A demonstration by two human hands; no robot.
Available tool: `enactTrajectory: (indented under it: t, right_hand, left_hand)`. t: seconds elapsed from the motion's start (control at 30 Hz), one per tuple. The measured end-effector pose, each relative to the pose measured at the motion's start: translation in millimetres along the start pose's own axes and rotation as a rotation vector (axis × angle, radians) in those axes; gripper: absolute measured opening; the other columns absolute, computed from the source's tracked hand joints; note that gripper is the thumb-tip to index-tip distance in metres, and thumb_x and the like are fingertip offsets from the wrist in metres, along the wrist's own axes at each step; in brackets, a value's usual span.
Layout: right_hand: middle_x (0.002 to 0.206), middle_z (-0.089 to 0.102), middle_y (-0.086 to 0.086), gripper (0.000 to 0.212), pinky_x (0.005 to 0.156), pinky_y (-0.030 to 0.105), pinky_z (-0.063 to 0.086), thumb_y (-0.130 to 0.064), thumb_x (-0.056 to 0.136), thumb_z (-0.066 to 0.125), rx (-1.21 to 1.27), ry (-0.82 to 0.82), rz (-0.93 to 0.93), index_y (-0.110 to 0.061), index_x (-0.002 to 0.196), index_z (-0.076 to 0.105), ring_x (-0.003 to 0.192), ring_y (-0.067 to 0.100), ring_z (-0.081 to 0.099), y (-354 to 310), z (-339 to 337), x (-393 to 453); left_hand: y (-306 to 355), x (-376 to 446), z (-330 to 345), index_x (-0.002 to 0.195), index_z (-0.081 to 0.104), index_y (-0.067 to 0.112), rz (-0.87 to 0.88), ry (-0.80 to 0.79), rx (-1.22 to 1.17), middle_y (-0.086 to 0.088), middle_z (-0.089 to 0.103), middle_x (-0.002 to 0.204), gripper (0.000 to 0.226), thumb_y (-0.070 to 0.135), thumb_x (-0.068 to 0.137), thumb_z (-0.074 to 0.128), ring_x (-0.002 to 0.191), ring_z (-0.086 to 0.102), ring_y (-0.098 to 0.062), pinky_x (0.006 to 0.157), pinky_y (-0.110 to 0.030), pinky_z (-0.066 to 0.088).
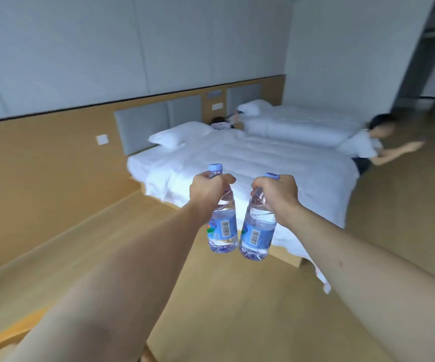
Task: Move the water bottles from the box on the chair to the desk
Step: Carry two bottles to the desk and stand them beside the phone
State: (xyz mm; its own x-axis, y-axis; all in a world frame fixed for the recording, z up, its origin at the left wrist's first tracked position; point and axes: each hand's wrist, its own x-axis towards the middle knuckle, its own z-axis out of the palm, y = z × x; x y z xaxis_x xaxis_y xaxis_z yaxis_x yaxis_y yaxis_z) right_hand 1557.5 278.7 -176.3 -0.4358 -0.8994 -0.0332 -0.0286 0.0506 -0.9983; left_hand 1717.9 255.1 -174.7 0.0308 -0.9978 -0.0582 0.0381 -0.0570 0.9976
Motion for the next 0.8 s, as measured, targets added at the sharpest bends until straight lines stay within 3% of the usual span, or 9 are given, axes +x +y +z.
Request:
enactTrajectory:
  t: [0.13,0.3,0.43,0.57,0.67,0.8]
  right_hand:
    - [0.054,0.066,0.005,0.005,0.051,0.032,0.051,-0.013,0.055,0.068,-0.068,0.137,-0.037,-0.01,0.058,0.064,0.044,0.017,0.057,0,-90,13]
    - [0.063,0.072,0.009,0.011,0.042,0.02,0.045,-0.012,0.061,0.067,-0.075,0.287,-0.001,-0.004,0.066,0.071,0.045,0.016,0.059,5,-209,34]
    - [0.059,0.07,0.006,0.009,0.039,0.019,0.043,-0.013,0.06,0.065,-0.08,0.401,0.026,-0.005,0.063,0.069,0.038,0.013,0.056,13,-305,48]
    - [0.052,0.066,0.001,0.011,0.047,0.029,0.053,-0.018,0.061,0.066,-0.115,0.524,0.051,-0.011,0.053,0.066,0.041,0.015,0.056,21,-401,60]
    - [0.045,0.06,-0.003,0.018,0.048,0.027,0.048,-0.021,0.06,0.066,-0.137,0.619,0.074,-0.016,0.044,0.06,0.039,0.015,0.053,26,-470,65]
    - [0.043,0.052,-0.006,0.017,0.048,0.026,0.04,-0.023,0.059,0.068,-0.144,0.778,0.105,-0.015,0.051,0.054,0.043,0.018,0.047,34,-554,66]
  left_hand:
    - [-4,-3,98,0.074,0.067,0.016,0.022,-0.134,0.056,0.001,0.069,0.059,0.023,0.028,0.058,0.077,0.057,0.068,-0.021,0.063,-0.036,0.057]
    - [-10,-19,223,0.077,0.067,0.016,0.024,-0.275,0.072,0.002,0.069,0.06,0.023,0.027,0.06,0.079,0.057,0.069,-0.02,0.06,-0.031,0.053]
    - [-15,-39,326,0.077,0.068,0.017,0.018,-0.389,0.103,0.003,0.07,0.06,0.024,0.03,0.059,0.078,0.055,0.069,-0.019,0.057,-0.029,0.049]
    - [-23,-59,430,0.076,0.07,0.017,0.018,-0.484,0.129,-0.001,0.073,0.065,0.026,0.031,0.056,0.079,0.059,0.071,-0.022,0.063,-0.037,0.059]
    - [-28,-75,504,0.074,0.07,0.015,0.003,-0.568,0.138,-0.002,0.073,0.065,0.026,0.03,0.054,0.079,0.063,0.073,-0.026,0.067,-0.042,0.061]
    - [-37,-99,597,0.07,0.068,0.017,-0.026,-0.709,0.149,0.003,0.068,0.058,0.022,0.028,0.055,0.078,0.05,0.066,-0.018,0.054,-0.028,0.053]
